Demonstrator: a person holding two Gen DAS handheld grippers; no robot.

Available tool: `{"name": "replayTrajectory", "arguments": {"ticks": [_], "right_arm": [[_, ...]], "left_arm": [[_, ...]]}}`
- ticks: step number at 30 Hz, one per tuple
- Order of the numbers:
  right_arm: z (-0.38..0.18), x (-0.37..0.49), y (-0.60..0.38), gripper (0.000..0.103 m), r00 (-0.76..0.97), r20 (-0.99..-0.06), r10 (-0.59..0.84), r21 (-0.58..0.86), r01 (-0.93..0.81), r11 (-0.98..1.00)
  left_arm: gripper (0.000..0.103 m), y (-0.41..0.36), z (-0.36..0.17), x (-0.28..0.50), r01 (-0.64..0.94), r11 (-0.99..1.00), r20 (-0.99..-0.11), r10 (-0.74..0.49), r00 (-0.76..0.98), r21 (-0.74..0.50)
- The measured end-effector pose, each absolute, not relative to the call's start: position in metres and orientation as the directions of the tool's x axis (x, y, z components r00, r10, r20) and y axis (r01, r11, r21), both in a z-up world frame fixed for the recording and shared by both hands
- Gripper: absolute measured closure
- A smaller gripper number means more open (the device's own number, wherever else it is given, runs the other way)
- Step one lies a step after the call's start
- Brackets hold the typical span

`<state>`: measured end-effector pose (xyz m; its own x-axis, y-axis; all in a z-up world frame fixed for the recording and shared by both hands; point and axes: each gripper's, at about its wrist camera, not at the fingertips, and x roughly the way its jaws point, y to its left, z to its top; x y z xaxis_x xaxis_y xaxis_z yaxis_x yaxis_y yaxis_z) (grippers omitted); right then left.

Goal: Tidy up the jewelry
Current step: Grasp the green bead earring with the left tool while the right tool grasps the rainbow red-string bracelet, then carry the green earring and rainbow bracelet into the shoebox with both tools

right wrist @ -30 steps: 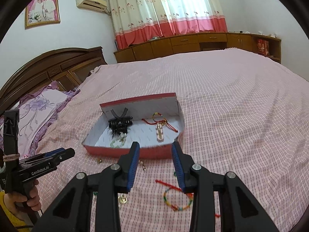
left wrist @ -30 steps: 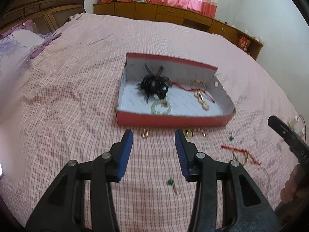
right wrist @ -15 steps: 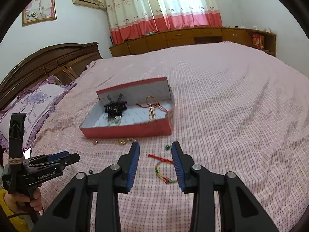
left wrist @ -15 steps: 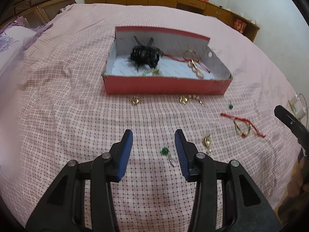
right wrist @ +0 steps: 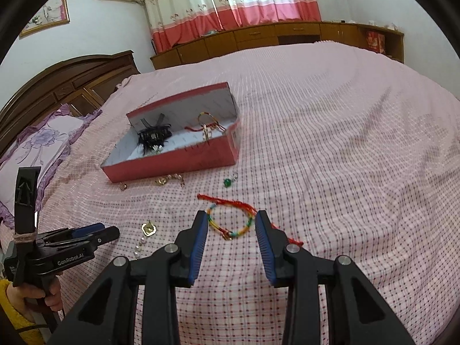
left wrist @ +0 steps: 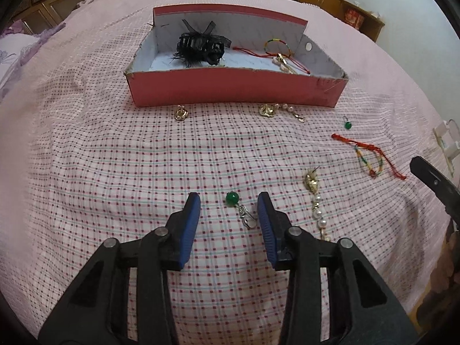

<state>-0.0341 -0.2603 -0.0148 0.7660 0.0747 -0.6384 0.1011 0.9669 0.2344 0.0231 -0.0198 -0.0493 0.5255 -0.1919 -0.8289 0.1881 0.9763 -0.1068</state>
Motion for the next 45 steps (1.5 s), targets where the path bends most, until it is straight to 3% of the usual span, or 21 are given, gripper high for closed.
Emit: {"name": "replayTrajectory", "arguments": {"ticks": [9, 34, 36, 40, 45], "right_arm": [[-0.026, -0.034, -0.264, 0.066, 0.751, -0.655, 0.086, 0.258, 0.115, 0.959], [-0.062, 0.015, -0.271, 0.066, 0.684, -0.722, 0.101, 0.322, 0.203, 0.925], [-0.065, 0.017, -0.269, 0.070, 0.685, -0.724, 0.077, 0.297, 0.209, 0.932], [-0.066, 0.018, -0.266, 0.093, 0.684, -0.728, 0.037, 0.246, 0.211, 0.946], [-0.061, 0.009, -0.273, 0.097, 0.704, -0.709, 0.054, 0.282, 0.212, 0.936]], "left_arm": [[0.101, -0.030, -0.059, 0.033, 0.204, 0.976, -0.838, -0.169, 0.518, -0.071], [0.102, -0.010, -0.024, 0.016, 0.175, 0.973, -0.773, -0.228, 0.592, -0.153], [0.102, -0.008, -0.021, 0.014, 0.171, 0.973, -0.769, -0.229, 0.596, -0.157], [0.102, -0.006, -0.019, 0.015, 0.166, 0.973, -0.765, -0.230, 0.602, -0.162], [0.102, -0.007, -0.016, 0.014, 0.163, 0.973, -0.759, -0.231, 0.608, -0.165]]}}
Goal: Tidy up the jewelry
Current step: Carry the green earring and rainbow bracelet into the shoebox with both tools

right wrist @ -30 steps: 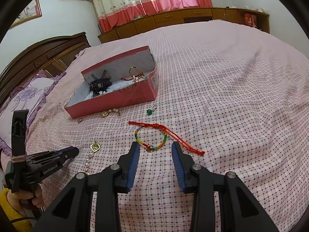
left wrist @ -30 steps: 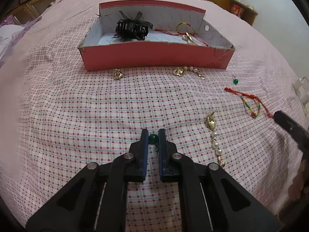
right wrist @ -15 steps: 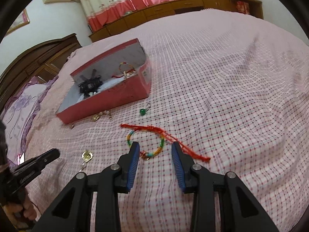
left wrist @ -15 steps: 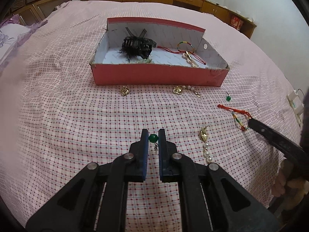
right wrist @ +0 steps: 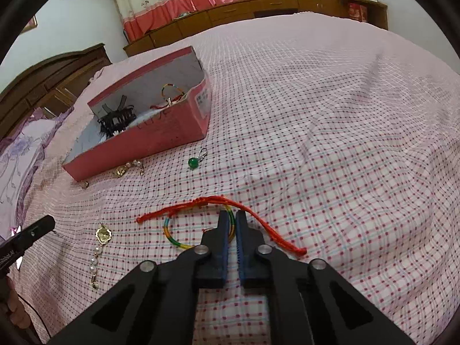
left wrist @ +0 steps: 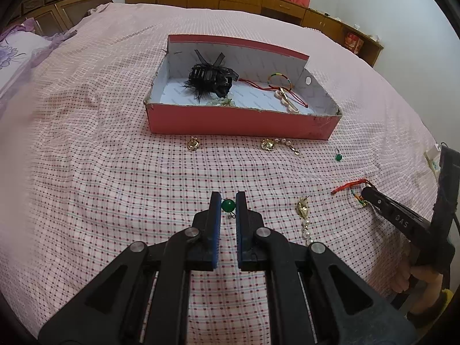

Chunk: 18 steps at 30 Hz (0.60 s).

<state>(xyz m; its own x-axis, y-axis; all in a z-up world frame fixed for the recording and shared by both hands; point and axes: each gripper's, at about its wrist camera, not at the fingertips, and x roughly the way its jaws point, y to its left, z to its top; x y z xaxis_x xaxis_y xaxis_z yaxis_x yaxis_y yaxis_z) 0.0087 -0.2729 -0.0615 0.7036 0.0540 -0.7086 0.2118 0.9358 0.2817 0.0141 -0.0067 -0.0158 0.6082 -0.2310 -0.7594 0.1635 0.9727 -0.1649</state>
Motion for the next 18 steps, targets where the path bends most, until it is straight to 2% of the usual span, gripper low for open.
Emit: {"name": "replayTrajectory", "arguments": {"ticks": [18], "right_arm": [[0.013, -0.024, -0.255, 0.097, 0.834, -0.537, 0.124, 0.312, 0.060, 0.948]], "left_arm": [[0.102, -0.007, 0.019, 0.011, 0.179, 0.968, -0.693, -0.251, 0.676, -0.176]]}}
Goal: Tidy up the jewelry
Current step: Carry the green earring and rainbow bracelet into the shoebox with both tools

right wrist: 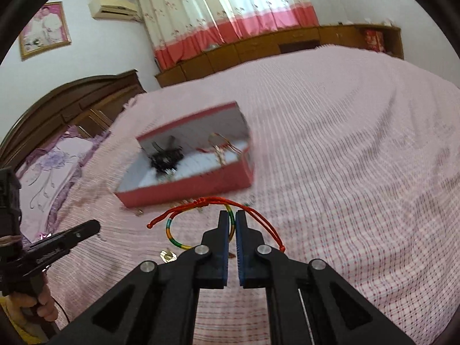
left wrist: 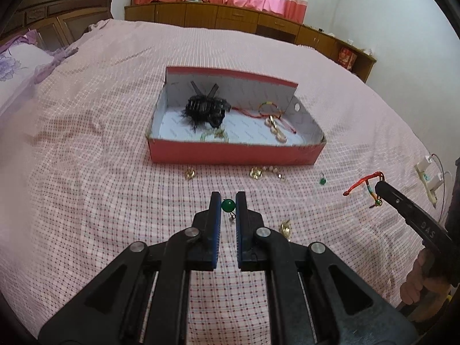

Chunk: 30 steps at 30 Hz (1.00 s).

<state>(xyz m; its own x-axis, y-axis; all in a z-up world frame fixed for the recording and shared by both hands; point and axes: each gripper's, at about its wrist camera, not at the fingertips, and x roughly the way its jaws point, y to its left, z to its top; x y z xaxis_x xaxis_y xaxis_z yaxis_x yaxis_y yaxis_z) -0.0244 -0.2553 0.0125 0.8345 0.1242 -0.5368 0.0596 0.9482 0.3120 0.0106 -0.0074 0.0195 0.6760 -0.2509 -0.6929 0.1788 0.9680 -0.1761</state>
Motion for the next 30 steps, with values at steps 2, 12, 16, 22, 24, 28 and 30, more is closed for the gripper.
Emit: {"name": "replayTrajectory", "arguments": {"ticks": [2, 12, 16, 22, 24, 28, 30], "right_arm": [[0.020, -0.022, -0.249, 0.097, 0.846, -0.518, 0.128, 0.302, 0.041, 0.952], [0.041, 0.001, -0.228, 0.097, 0.876, -0.462, 0.139, 0.259, -0.017, 0.966], [0.047, 0.016, -0.225, 0.097, 0.883, -0.446, 0.144, 0.261, -0.026, 0.965], [0.060, 0.040, -0.220, 0.097, 0.903, -0.405, 0.146, 0.263, -0.038, 0.964], [0.064, 0.049, -0.219, 0.097, 0.910, -0.389, 0.141, 0.262, -0.037, 0.964], [0.068, 0.064, -0.219, 0.097, 0.920, -0.371, 0.128, 0.251, -0.034, 0.967], [0.068, 0.070, -0.218, 0.097, 0.923, -0.366, 0.124, 0.245, -0.033, 0.969]], "left_arm": [[0.102, -0.008, 0.026, 0.013, 0.181, 0.968, -0.681, -0.250, 0.689, -0.172], [0.102, -0.005, 0.052, 0.032, 0.198, 0.969, -0.592, -0.248, 0.767, -0.149], [0.102, -0.004, 0.058, 0.043, 0.214, 0.964, -0.571, -0.265, 0.777, -0.157], [0.102, -0.005, 0.067, 0.062, 0.220, 0.964, -0.530, -0.266, 0.805, -0.149], [0.102, -0.007, 0.070, 0.068, 0.226, 0.965, -0.509, -0.262, 0.820, -0.133], [0.102, -0.008, 0.075, 0.078, 0.219, 0.970, -0.468, -0.242, 0.850, -0.105], [0.102, -0.007, 0.076, 0.082, 0.216, 0.970, -0.448, -0.243, 0.860, -0.112]]}}
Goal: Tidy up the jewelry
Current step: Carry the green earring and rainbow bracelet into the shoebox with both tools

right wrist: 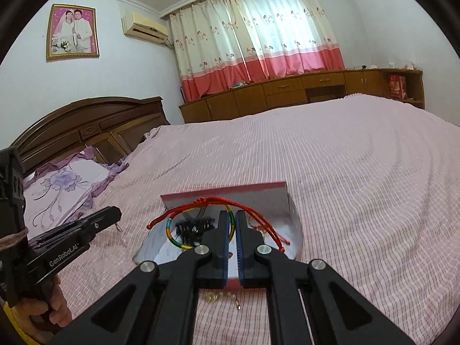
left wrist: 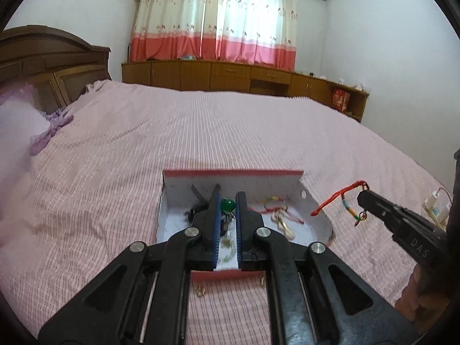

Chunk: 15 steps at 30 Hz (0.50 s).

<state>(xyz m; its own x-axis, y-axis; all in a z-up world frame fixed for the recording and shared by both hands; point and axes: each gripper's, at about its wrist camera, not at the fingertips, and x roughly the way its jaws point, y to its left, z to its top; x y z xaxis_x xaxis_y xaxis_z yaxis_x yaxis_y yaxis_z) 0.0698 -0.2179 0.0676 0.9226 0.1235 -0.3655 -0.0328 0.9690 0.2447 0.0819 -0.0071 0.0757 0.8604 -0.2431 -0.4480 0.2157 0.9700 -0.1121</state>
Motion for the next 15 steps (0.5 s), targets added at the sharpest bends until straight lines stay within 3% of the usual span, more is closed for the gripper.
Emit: {"name": "replayTrajectory", "arguments": {"ticks": [15], "right_arm": [[0.043, 0.124, -0.220, 0.097, 0.909, -0.412, 0.065, 0.190, 0.015, 0.982]], "left_arm": [[0.102, -0.014, 0.044, 0.122, 0.174, 0.978, -0.425, -0.205, 0.882, -0.111]]}}
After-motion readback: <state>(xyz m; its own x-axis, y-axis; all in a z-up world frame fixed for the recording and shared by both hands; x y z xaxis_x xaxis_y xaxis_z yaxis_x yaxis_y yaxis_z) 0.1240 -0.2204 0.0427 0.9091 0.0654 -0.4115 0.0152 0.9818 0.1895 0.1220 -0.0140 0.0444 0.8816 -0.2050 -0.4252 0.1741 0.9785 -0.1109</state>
